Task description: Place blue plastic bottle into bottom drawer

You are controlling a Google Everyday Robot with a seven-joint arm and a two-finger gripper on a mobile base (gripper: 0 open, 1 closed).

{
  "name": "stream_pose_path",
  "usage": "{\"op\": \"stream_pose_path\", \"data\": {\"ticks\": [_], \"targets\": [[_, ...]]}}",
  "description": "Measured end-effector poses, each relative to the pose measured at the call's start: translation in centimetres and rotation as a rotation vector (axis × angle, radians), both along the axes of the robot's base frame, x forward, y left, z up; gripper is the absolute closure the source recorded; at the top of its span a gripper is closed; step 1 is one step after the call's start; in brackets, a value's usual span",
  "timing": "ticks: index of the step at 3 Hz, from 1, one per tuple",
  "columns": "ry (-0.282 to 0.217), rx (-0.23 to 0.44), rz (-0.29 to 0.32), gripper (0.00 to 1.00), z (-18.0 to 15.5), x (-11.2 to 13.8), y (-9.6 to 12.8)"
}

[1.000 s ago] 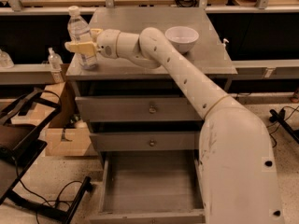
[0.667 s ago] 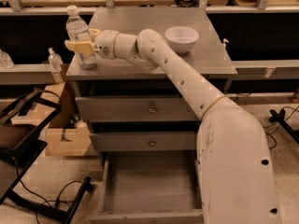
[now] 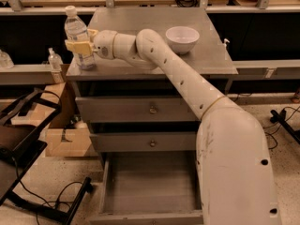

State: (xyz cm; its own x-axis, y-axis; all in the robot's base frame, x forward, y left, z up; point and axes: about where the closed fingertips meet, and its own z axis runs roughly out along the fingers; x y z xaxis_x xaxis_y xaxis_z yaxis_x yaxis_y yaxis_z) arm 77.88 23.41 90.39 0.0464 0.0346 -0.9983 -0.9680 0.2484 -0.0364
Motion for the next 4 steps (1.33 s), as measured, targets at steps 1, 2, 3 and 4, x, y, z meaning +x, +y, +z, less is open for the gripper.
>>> {"op": "stream_pose_path", "data": {"ticks": [1,2,3,4], "targets": [[-0.036,-0.008,0.016,1.0,1.8,0.3,0.4],[-0.101,-0.01,0.025,1.0,5.1,-1.0,0.4],[-0.168,-0.027,-0.01,1.0,8.8,-4.3,-0.9],[-0.217,-0.007,-0.09,1.0,12.5,-8.6,-3.2]]}}
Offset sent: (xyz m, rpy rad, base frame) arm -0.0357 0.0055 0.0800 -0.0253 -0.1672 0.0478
